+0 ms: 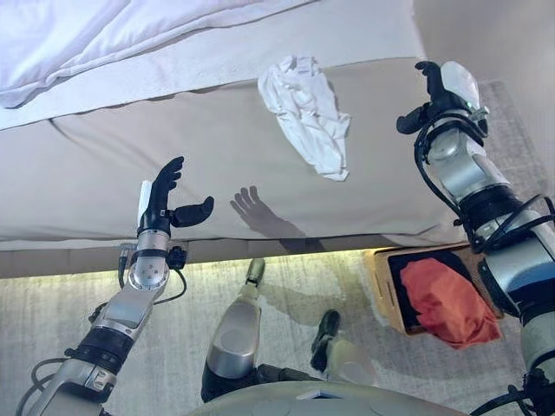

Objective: Pick up the clothes from the bed and place them into the basket

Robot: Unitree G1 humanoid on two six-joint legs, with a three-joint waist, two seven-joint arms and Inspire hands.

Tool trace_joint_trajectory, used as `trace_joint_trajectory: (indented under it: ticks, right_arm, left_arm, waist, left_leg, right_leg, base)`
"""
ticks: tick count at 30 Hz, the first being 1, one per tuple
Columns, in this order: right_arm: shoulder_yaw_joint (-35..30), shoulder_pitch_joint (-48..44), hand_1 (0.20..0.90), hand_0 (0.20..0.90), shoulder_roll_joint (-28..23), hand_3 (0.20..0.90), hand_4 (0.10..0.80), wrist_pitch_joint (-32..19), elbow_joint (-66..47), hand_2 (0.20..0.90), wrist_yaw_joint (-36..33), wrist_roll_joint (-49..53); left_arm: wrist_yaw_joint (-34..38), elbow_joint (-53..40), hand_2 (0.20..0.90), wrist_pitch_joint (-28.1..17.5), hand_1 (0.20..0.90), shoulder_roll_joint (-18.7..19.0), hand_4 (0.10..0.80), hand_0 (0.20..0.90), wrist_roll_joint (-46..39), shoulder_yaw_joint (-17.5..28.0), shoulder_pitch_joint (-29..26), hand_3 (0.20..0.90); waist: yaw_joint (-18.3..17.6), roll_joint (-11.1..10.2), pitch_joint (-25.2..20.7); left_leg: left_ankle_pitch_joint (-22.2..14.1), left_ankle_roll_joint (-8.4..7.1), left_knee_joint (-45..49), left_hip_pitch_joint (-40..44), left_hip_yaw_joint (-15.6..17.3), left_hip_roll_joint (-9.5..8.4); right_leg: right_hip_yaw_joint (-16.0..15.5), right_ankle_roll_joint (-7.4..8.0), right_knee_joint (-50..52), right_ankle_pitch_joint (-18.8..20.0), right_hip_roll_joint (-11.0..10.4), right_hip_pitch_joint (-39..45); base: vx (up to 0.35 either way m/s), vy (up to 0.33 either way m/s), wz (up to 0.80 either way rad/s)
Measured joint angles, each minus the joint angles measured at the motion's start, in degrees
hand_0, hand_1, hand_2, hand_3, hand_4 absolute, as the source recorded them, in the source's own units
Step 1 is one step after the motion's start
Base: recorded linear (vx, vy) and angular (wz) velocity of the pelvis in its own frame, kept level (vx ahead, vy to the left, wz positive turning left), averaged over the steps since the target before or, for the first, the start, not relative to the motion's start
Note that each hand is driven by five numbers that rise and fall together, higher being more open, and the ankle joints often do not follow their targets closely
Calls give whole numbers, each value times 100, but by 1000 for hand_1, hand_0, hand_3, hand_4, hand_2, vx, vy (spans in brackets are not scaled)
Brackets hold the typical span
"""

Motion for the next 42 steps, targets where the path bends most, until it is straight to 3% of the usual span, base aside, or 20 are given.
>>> trace_joint_trajectory:
  ticks: [8,10,11,13,15,17,19,20,21,22,24,27,29,30,33,42]
  right_arm:
    - [14,0,900,900,-1,900,800,77,3,900,378,-161]
    - [9,17,900,900,-1,900,800,130,6,900,372,-229]
    - [6,50,900,900,11,900,800,142,3,900,368,-256]
    - [-164,253,900,900,21,900,800,151,-74,900,302,-340]
    - [-195,543,900,900,-9,900,800,193,-137,900,216,-377]
    - [-166,739,900,900,28,900,800,186,-113,900,213,-376]
    - [-77,585,900,900,67,900,800,117,29,900,205,-414]
    - [-7,359,900,900,115,900,800,18,271,900,197,-467]
    - [25,209,900,900,112,900,800,63,339,900,161,-494]
    - [26,197,900,900,50,900,800,84,340,900,136,-500]
    - [51,190,900,900,27,900,800,144,376,900,133,-500]
    - [446,-175,900,900,23,900,800,81,730,900,121,-412]
    - [545,-474,900,900,28,900,800,62,1097,900,119,-265]
    - [649,-662,900,900,54,900,800,59,1237,900,117,-236]
    - [828,-1145,900,900,43,900,800,67,1602,900,74,-200]
    - [875,-1555,900,900,126,900,800,75,1789,900,56,-187]
  left_arm:
    - [-23,1,900,63,900,-305,800,900,0,10,-59,900]
    - [-114,26,900,88,900,-314,800,900,2,-68,-131,900]
    - [-186,44,900,105,900,-323,800,900,4,-95,-162,900]
    - [-323,47,900,195,900,-349,800,900,9,-192,-242,900]
    - [-438,45,900,232,900,-379,800,900,10,-325,-284,900]
    - [-410,54,900,236,900,-392,800,900,6,-336,-278,900]
    - [-248,236,900,195,900,-402,800,900,-7,-332,-446,900]
    - [-154,344,900,181,900,-398,800,900,-13,-338,-577,900]
    - [-104,410,900,176,900,-412,800,900,-18,-338,-724,900]
    - [-101,424,900,164,900,-449,800,900,-58,-340,-847,900]
    - [-92,448,900,145,900,-567,800,900,-112,-344,-826,900]
    - [-22,444,900,21,900,-596,800,900,-111,-560,-614,900]
    - [-25,431,900,-8,900,-681,800,900,-104,-845,-528,900]
    - [-20,432,900,-75,900,-696,800,900,-101,-942,-452,900]
    - [-30,432,900,-123,900,-706,800,900,-93,-1153,-462,900]
    - [250,168,900,-552,900,-379,800,900,3,-1152,-639,900]
  waist:
    - [-134,12,-130]
    - [-264,31,-139]
    - [-319,62,-158]
    - [-378,130,-197]
    - [-442,258,-264]
    - [-544,365,-307]
    - [-563,426,-296]
    - [-620,456,-292]
    - [-731,541,-269]
    - [-836,554,-261]
    - [-799,558,-261]
    - [-622,733,-202]
    - [-392,884,-123]
    - [-320,893,-119]
    - [-207,911,-31]
    - [239,966,369]
  left_leg:
    - [4,-4,89,109,221,70]
    - [-9,3,203,33,484,49]
    - [-81,69,221,27,461,24]
    - [-257,146,307,-10,415,-92]
    - [-416,229,458,-57,286,-195]
    - [-392,334,432,46,123,-289]
    - [-330,386,416,-96,61,-356]
    - [-310,400,417,-282,-44,-380]
    - [-156,210,424,-506,-369,-370]
    - [-95,228,296,-640,-651,-398]
    - [-51,289,88,-690,-737,-368]
    - [-185,463,-45,-920,-465,96]
    - [147,342,0,-976,-479,280]
    - [173,173,25,-1050,-481,295]
    - [385,-139,17,-1220,-567,195]
    - [397,-153,59,-1291,-825,-237]
  right_leg:
    - [-5,-13,-84,20,31,202]
    - [-176,-15,-79,16,0,284]
    - [-258,-24,-54,10,-12,317]
    - [-316,-95,199,-109,-113,273]
    - [-270,-190,1325,-352,-351,-169]
    - [80,-151,2552,-538,-609,-882]
    - [575,-154,2255,-550,-600,-1391]
    - [949,-123,1903,-531,-420,-1667]
    - [1361,-136,1642,-526,-178,-1863]
    - [1354,-156,1293,-505,-75,-1954]
    - [1212,-54,1030,63,-36,-1909]
    - [616,-140,906,293,180,-1933]
    - [474,-275,1105,153,338,-1993]
    - [470,-312,1267,31,342,-2128]
    - [364,-286,1745,-224,196,-2415]
    - [147,-208,2773,-825,-379,-2745]
  base:
    - [22,7,-2]
    - [58,159,36]
    - [56,224,47]
    - [46,159,32]
    - [142,34,30]
    - [57,-112,25]
    - [-55,-223,19]
    - [-13,-247,52]
    - [28,-250,109]
    - [32,-153,142]
    - [-1,-115,91]
    - [7,-61,57]
    - [28,-4,23]
    - [25,3,5]
    - [35,0,25]
    - [14,23,27]
